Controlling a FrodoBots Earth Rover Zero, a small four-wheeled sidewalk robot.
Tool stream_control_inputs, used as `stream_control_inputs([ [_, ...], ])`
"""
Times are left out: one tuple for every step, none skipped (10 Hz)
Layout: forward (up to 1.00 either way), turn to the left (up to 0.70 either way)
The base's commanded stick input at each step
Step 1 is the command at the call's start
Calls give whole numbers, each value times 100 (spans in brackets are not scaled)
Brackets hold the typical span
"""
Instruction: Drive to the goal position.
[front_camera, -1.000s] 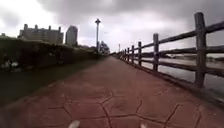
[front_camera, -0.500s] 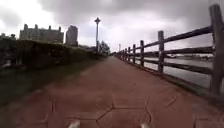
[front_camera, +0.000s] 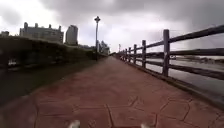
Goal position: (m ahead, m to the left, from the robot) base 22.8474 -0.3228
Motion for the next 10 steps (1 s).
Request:
stream_control_inputs([
  [70,0],
  [70,0],
  [70,0],
  [70,0],
  [70,0],
  [70,0],
  [70,0],
  [70,0],
  [70,0],
  [70,0],
])
